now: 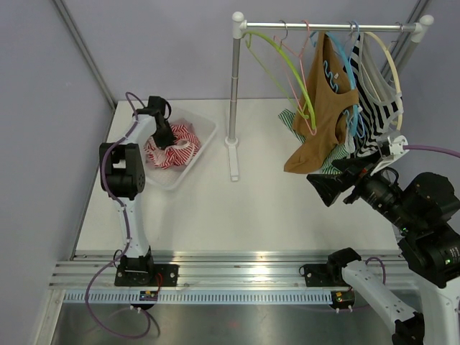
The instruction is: Remove the tank top from the hanger
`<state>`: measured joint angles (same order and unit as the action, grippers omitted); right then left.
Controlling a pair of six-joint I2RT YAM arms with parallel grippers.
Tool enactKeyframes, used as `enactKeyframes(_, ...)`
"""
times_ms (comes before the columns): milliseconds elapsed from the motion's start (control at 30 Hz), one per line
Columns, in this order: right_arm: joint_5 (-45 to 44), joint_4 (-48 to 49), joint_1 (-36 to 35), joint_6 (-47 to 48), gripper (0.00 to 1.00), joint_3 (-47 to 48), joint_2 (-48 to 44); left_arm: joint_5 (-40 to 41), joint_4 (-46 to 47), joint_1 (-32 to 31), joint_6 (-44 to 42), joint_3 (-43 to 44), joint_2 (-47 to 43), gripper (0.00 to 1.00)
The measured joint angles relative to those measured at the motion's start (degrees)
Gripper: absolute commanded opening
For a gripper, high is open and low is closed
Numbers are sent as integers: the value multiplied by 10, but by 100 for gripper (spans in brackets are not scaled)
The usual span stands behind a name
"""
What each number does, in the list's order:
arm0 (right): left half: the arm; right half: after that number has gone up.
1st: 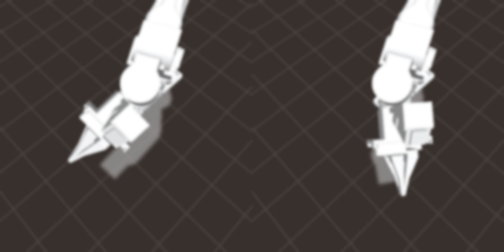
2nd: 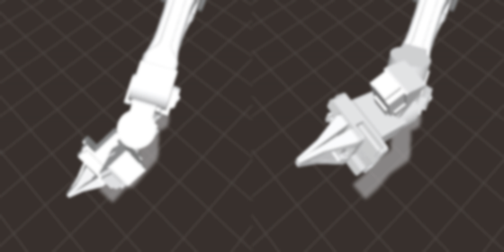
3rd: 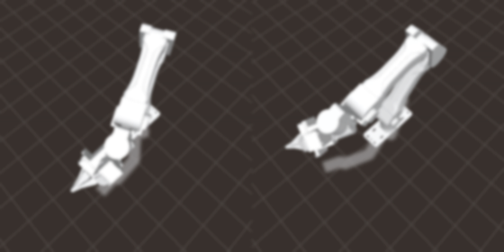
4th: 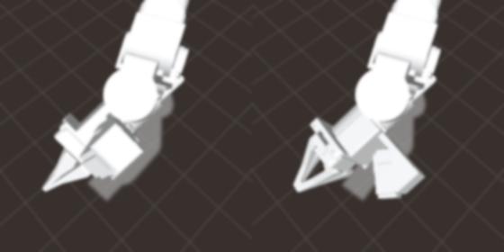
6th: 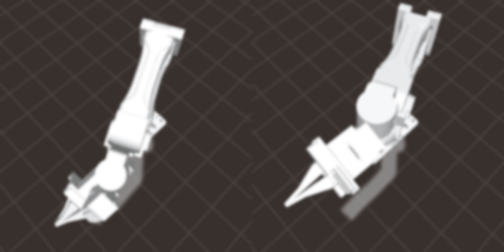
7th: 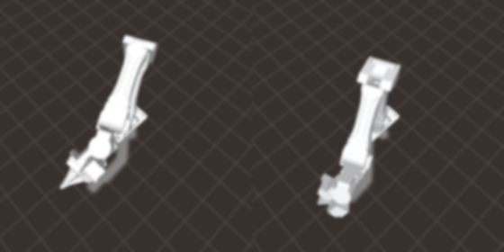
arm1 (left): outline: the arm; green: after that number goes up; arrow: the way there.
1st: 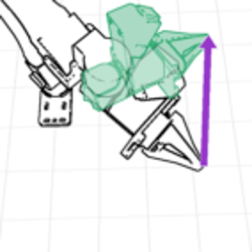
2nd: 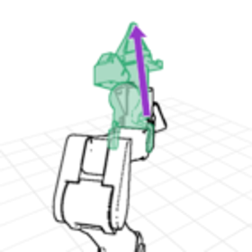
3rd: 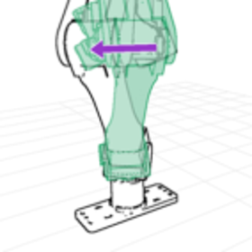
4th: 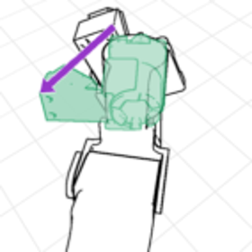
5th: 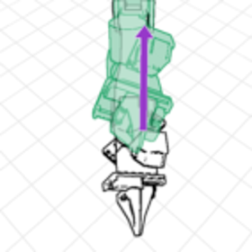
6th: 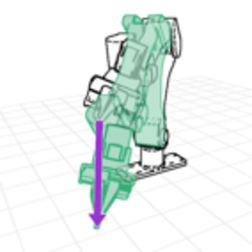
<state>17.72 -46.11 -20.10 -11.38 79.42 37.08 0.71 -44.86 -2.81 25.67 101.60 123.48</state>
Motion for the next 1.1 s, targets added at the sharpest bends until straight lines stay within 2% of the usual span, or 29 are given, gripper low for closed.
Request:
enactKeyframes(100, 0, 0, 0, 0, 100, 0, 0, -13, -1, 1, 3, 7, -1, 12)
enactKeyframes(133, -1, 0, 0, 0, 99, 0, 0, -16, 0, 1, 3, 7, -7, 29)
enactKeyframes(200, -3, 0, 0, 0, 100, 0, 0, -18, -3, 0, 2, 7, -16, 47)
enactKeyframes(233, -7, -1, 0, 0, 99, 0, 1, -18, -7, 0, 2, 7, -21, 60)
enactKeyframes(333, -22, -2, 0, 0, 99, 2, 9, -18, -25, -1, -1, 8, -45, 83)
enactKeyframes(400, -41, -3, 0, -2, 100, 9, 23, -18, -38, -1, -4, 12, -66, 90)
enactKeyframes(500, -77, -2, 0, -5, 99, 21, 52, -17, -61, -1, -7, 37, -104, 99)
enactKeyframes(833, -269, 4, 0, -6, 99, 98, 196, -14, -106, -22, -43, 71, -310, 99)
enactKeyframes(967, -326, 13, 0, 10, 100, 156, 266, -1, -98, -72, -56, -11, -449, 99)
enactKeyframes(1100, -350, 21, 18, 29, 93, 224, 334, 14, -92, -139, -60, -113, -575, 99)
